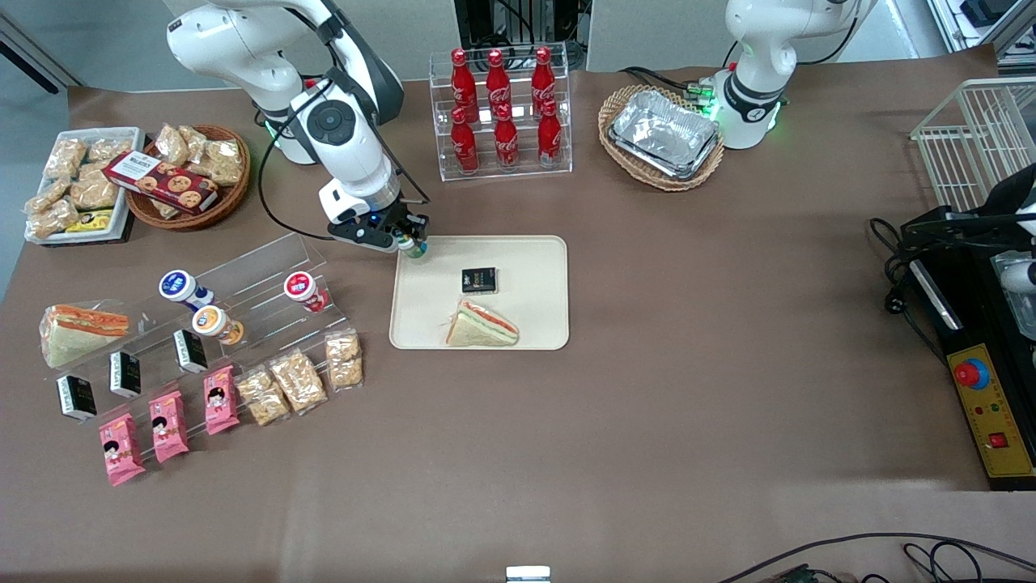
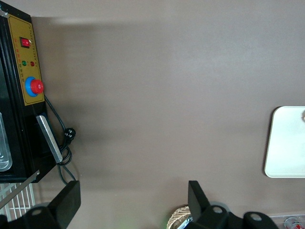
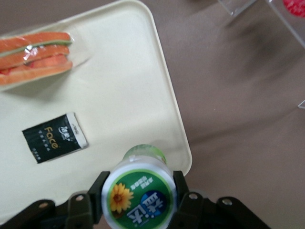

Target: Place green gum on tray

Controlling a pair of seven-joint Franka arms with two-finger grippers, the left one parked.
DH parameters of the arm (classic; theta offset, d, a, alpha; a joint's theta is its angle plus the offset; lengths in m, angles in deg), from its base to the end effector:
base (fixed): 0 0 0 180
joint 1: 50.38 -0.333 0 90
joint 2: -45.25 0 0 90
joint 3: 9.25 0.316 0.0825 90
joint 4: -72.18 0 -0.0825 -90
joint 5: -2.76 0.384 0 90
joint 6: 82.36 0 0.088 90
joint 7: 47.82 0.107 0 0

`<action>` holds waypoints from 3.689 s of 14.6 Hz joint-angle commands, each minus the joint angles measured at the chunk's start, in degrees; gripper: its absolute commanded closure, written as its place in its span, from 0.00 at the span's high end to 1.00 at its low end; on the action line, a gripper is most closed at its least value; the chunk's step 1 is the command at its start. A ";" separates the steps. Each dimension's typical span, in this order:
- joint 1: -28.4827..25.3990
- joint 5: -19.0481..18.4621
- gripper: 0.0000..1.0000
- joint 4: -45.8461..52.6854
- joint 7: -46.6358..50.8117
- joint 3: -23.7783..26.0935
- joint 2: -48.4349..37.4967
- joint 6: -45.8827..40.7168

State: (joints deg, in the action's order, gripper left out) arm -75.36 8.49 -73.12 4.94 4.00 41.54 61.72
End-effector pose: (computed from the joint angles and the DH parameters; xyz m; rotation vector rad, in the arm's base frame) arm 0.3604 0.2819 0.3002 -3.0368 0.5112 0.0043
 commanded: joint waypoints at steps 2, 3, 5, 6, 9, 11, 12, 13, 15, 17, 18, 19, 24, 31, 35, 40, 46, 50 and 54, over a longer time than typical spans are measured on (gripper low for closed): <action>-0.25 1.30 0.44 -1.12 2.43 1.87 2.30 4.01; -0.16 1.30 0.44 -1.04 2.43 1.87 3.00 4.45; -0.25 1.30 0.44 -1.65 2.78 1.87 3.97 6.64; -0.25 1.21 0.44 -2.00 3.05 1.87 4.41 7.87; -0.25 1.04 0.44 -2.27 3.05 1.87 5.20 8.58; -0.16 0.95 0.44 -2.27 3.05 1.87 6.25 10.16; -0.16 0.86 0.44 -2.27 3.05 1.78 6.87 10.87; -0.07 0.77 0.44 -2.27 3.05 1.78 7.31 11.22; 0.19 0.68 0.45 -2.44 3.05 1.78 7.66 12.27; 0.46 0.59 0.45 -2.62 3.05 1.69 9.50 15.42; 0.46 0.59 0.45 -2.88 3.05 1.69 10.47 16.83; 0.54 0.59 0.46 -2.97 3.05 1.60 10.91 17.81; 0.55 0.42 0.79 -4.37 2.96 1.52 11.01 19.13; 2.47 0.51 1.00 -2.01 3.93 0.46 8.38 14.85; 3.01 0.86 1.00 9.64 4.19 0.46 1.44 -9.96; 3.09 0.86 1.00 26.71 0.87 -0.41 -7.08 -39.79; 14.94 -0.54 1.00 40.97 -30.46 -2.09 -11.48 -58.91; 25.83 -3.71 1.00 45.45 -46.42 -2.79 -9.83 -57.33; 32.09 -3.89 1.00 47.22 -54.50 -4.72 -7.37 -57.33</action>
State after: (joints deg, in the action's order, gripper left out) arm -46.07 5.47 -28.86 -43.98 -0.32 31.16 4.80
